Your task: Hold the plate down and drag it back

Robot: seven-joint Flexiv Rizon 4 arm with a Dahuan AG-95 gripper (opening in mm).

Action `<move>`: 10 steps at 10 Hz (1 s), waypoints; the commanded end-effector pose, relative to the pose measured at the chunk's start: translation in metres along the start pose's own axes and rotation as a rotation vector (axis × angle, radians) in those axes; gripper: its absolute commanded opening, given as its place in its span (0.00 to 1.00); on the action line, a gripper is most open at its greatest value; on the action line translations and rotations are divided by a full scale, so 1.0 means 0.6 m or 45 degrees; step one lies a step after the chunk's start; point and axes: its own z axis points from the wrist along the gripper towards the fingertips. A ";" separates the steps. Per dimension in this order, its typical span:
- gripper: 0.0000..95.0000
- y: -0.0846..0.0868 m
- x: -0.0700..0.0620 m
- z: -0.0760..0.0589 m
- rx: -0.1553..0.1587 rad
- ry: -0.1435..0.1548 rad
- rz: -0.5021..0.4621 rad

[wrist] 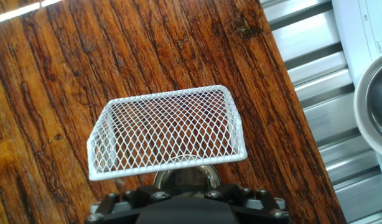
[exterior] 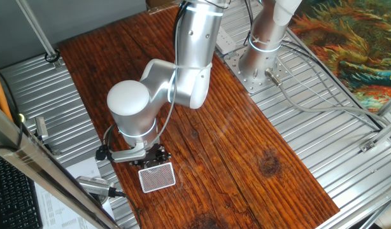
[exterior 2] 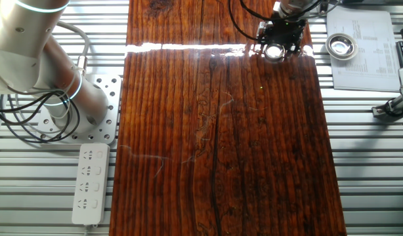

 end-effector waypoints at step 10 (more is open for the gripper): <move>0.80 0.001 -0.001 -0.003 0.004 -0.011 0.020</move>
